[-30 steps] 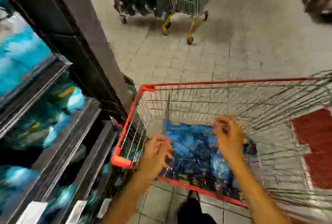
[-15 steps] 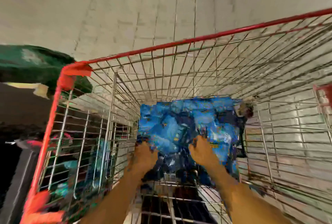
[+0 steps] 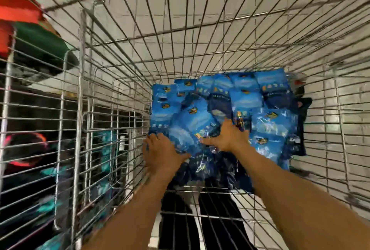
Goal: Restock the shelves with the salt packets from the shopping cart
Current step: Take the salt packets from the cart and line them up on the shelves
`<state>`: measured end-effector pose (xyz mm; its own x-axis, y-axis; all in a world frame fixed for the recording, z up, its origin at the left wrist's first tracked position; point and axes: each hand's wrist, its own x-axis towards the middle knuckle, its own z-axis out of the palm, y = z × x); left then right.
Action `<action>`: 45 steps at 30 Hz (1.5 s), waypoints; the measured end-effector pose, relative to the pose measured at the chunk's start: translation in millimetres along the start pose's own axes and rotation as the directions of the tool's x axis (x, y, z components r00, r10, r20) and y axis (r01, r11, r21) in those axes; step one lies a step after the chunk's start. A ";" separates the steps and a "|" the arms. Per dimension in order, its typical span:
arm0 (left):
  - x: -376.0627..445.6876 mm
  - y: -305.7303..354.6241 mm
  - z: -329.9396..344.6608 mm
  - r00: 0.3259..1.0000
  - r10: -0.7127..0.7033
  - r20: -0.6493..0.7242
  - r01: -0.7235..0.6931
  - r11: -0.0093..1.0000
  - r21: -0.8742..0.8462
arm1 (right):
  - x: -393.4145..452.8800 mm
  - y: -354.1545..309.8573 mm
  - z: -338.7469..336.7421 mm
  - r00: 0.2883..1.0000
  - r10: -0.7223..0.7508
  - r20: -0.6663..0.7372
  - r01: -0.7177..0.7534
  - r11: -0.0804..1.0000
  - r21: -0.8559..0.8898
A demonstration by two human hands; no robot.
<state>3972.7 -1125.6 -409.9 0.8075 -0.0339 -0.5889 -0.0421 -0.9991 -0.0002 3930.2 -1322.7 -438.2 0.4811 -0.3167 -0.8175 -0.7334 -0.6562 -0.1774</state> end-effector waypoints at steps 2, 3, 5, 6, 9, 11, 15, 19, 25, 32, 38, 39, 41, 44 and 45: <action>3.4 2.6 -0.7 0.998 -0.036 0.055 0.037 0.999 -0.017 | 1.3 1.9 7.5 0.996 -0.054 0.067 0.039 0.978 0.203; 5.5 3.9 -0.7 0.995 -0.048 0.089 0.050 0.999 -0.020 | 0.9 2.3 11.3 0.994 -0.086 0.065 0.061 0.948 0.311; 7.1 6.9 -1.1 0.992 -0.047 0.115 0.048 0.999 -0.007 | -2.8 3.9 15.9 0.992 -0.116 0.044 0.087 0.902 0.423; 6.4 8.1 -0.7 0.994 -0.028 0.109 0.028 1.000 0.002 | -5.6 5.6 17.9 0.992 -0.121 0.034 0.094 0.890 0.446; -0.8 12.0 -3.8 0.993 0.029 0.117 -0.020 0.997 -0.076 | -22.2 12.5 19.9 0.994 -0.105 0.007 0.087 0.859 0.504; -8.4 13.2 -11.1 0.984 0.030 0.174 -0.002 0.987 -0.158 | -38.9 18.4 17.3 0.996 -0.089 -0.006 0.075 0.796 0.600; -33.6 18.9 -38.9 0.966 0.047 0.253 0.109 0.817 -0.567 | -83.1 27.0 -6.8 0.995 -0.093 -0.033 0.088 0.684 0.724; -65.5 22.7 -92.7 0.968 0.103 0.227 0.137 0.539 -0.831 | -149.2 20.5 -53.1 0.990 -0.090 -0.109 0.141 0.545 0.827; -129.8 6.0 -224.6 0.985 0.079 0.151 0.112 0.362 -0.925 | -263.2 -19.4 -135.4 0.945 -0.121 -0.302 0.325 0.406 0.854; -239.1 -64.2 -356.8 0.943 0.139 -0.302 -0.316 0.095 -0.944 | -397.9 -84.1 -193.5 0.777 -0.307 -0.550 0.626 0.274 0.730; -328.0 -129.7 -436.2 0.769 -0.043 -0.638 -0.633 0.087 -0.769 | -478.2 -154.9 -212.8 0.542 -0.522 -0.658 0.800 0.082 0.594; -344.8 -142.1 -444.1 0.735 -0.087 -0.672 -0.665 0.097 -0.740 | -490.4 -169.1 -214.5 0.501 -0.570 -0.651 0.806 0.032 0.591; -377.1 -164.0 -457.9 0.672 -0.165 -0.722 -0.715 0.110 -0.690 | -513.4 -195.4 -217.7 0.433 -0.644 -0.630 0.801 -0.045 0.597; -427.1 -199.7 -471.4 0.564 -0.305 -0.767 -0.770 0.143 -0.622 | -548.5 -237.4 -215.8 0.296 -0.759 -0.580 0.795 -0.141 0.590; -442.8 -211.1 -475.1 0.516 -0.349 -0.782 -0.785 0.173 -0.595 | -561.2 -250.9 -213.7 0.252 -0.792 -0.556 0.786 -0.168 0.595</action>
<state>3903.5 -911.5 234.9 0.8918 0.3112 0.3282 -0.2908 -0.1614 0.9431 3946.8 -1126.7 182.1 0.9692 0.0589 0.2392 0.2154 0.2686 -0.9389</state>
